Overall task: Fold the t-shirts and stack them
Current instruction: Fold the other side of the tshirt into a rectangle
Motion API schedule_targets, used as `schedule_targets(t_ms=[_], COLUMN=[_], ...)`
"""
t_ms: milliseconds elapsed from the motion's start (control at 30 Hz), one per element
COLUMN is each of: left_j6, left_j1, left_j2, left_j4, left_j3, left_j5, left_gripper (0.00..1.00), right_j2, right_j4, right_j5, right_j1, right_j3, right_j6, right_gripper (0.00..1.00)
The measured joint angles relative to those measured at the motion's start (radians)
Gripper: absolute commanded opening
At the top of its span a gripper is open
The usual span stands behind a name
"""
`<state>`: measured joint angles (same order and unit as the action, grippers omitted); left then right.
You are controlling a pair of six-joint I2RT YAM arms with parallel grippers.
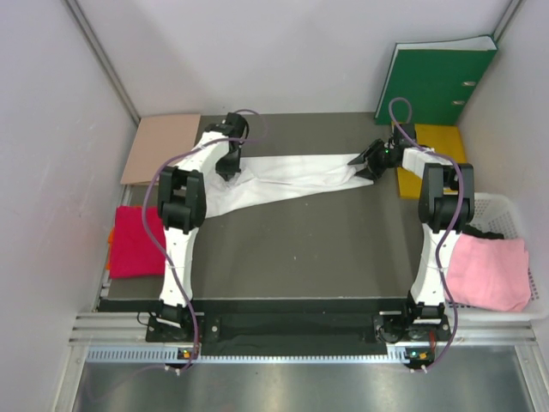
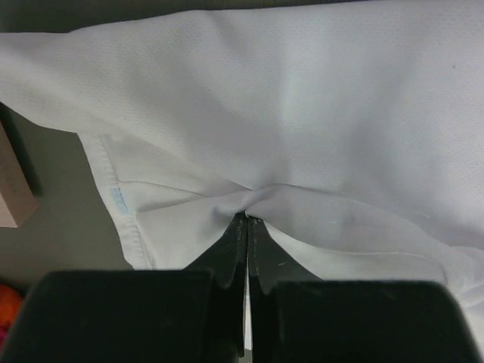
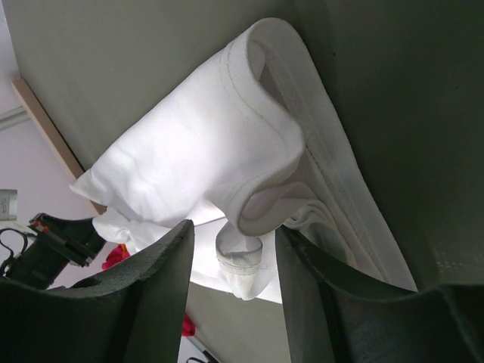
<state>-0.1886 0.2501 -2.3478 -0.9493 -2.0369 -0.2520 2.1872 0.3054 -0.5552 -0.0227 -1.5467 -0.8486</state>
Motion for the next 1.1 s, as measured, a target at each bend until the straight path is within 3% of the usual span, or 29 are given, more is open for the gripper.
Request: schedule_targets(t_ms=[200, 367, 500, 533, 567, 633, 767, 867, 900, 967, 1100], left_j6=[-0.005, -0.023, -0.024, -0.023, -0.023, -0.024, -0.042, -0.05, -0.053, -0.056, -0.061], left_j1=[-0.001, -0.006, -0.011, -0.014, -0.017, -0.029, -0.054, -0.067, -0.07, -0.071, -0.064], left_j2=[-0.003, -0.061, -0.099, -0.108, -0.118, -0.139, -0.141, -0.097, -0.074, -0.027, 0.065], left_j4=[0.013, 0.037, 0.072, 0.078, 0.079, 0.08, 0.082, 0.105, 0.106, 0.108, 0.108], left_j3=[-0.056, -0.238, -0.3, -0.307, -0.315, -0.329, -0.303, -0.198, -0.154, -0.078, -0.004], left_j5=[-0.043, -0.055, -0.056, -0.056, -0.055, -0.047, -0.045, -0.045, -0.045, -0.045, -0.045], left_gripper=[0.0, 0.0, 0.0, 0.1, 0.65, 0.96, 0.99, 0.99, 0.99, 0.99, 0.99], right_j2=[0.0, 0.0, 0.0, 0.0, 0.0, 0.0, -0.009, -0.013, -0.013, -0.013, -0.013], right_j4=[0.0, 0.002, 0.005, 0.006, 0.008, 0.01, 0.009, 0.006, 0.005, 0.001, 0.001], right_j5=[0.0, -0.001, -0.006, -0.008, -0.009, -0.014, -0.023, -0.024, -0.025, -0.023, -0.023], right_j1=[0.0, 0.0, -0.001, -0.002, -0.002, -0.004, -0.008, -0.008, -0.009, -0.009, -0.01], right_j3=[0.0, 0.0, 0.001, 0.001, 0.002, 0.003, 0.021, 0.03, 0.031, 0.035, 0.048], right_j6=[0.0, 0.008, 0.018, 0.019, 0.022, 0.028, 0.035, 0.036, 0.036, 0.035, 0.034], right_gripper=[0.47, 0.47, 0.47, 0.48, 0.47, 0.48, 0.47, 0.43, 0.4, 0.19, 0.02])
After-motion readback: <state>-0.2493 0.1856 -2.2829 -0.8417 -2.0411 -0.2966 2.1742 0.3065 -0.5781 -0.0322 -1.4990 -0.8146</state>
